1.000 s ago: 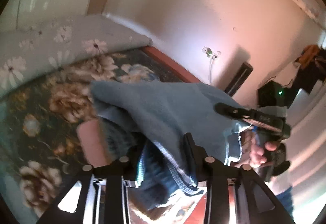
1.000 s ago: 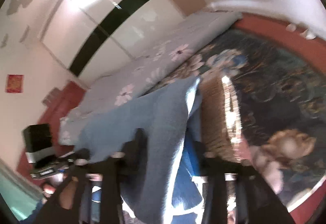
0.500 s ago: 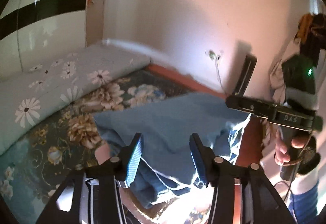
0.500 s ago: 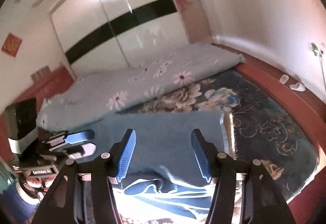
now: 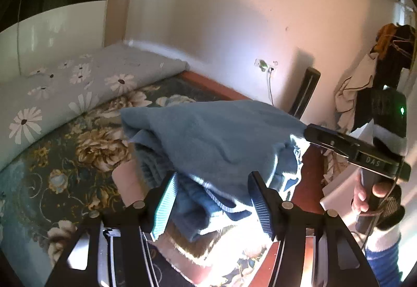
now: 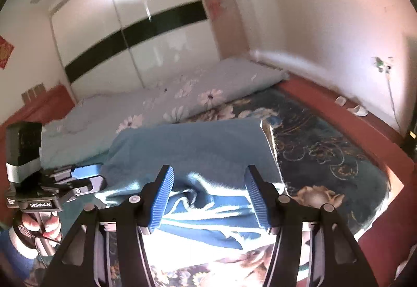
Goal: Fold clothes
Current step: 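Carry the sweatshirt with both grippers and lower it onto the clothes stack, then open both grippers and withdraw them from the clothes stack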
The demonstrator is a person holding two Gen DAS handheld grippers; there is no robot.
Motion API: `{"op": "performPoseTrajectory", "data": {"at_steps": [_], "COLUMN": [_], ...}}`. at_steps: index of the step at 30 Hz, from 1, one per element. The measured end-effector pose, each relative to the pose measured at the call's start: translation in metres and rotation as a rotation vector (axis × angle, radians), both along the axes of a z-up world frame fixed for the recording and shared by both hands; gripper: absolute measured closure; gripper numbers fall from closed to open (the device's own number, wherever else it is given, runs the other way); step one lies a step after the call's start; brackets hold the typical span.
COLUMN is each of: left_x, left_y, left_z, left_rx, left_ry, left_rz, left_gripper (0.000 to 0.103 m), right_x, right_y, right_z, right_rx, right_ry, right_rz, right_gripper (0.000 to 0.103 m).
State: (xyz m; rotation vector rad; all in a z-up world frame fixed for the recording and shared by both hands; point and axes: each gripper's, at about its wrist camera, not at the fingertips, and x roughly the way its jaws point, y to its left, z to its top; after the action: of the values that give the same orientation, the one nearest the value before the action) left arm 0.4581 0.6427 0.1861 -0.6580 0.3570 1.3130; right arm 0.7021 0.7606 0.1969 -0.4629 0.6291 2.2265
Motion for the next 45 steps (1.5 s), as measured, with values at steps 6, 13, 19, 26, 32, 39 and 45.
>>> {"op": "performPoseTrajectory", "data": {"at_steps": [6, 13, 19, 26, 32, 39, 45], "left_x": [-0.008, -0.005, 0.002, 0.000, -0.003, -0.003, 0.001], "left_y": [-0.025, -0.063, -0.099, -0.129, -0.144, -0.153, -0.157], "left_z": [-0.014, -0.031, -0.040, -0.043, -0.041, -0.041, -0.041], "left_rx": [-0.012, 0.001, 0.064, 0.075, 0.059, 0.041, 0.037], "left_ry": [-0.005, 0.049, 0.103, 0.127, 0.119, 0.092, 0.111], "left_rz": [0.075, 0.138, 0.178, 0.222, 0.239, 0.227, 0.255], "left_gripper": [0.030, 0.009, 0.000, 0.000, 0.000, 0.000, 0.000], "right_x": [0.007, -0.001, -0.003, -0.012, -0.024, -0.029, -0.028], "right_y": [-0.033, -0.067, -0.085, -0.101, -0.118, -0.130, -0.139], "right_z": [-0.005, -0.022, -0.044, -0.051, -0.049, -0.038, -0.032], "right_rx": [0.015, -0.002, -0.068, -0.121, -0.136, -0.122, -0.111], "right_ry": [0.060, 0.040, 0.073, 0.069, 0.016, -0.044, -0.072], "right_rz": [-0.082, -0.103, -0.109, -0.137, -0.179, -0.203, -0.214], "right_gripper": [0.037, 0.026, 0.015, 0.015, 0.015, 0.015, 0.015]}}
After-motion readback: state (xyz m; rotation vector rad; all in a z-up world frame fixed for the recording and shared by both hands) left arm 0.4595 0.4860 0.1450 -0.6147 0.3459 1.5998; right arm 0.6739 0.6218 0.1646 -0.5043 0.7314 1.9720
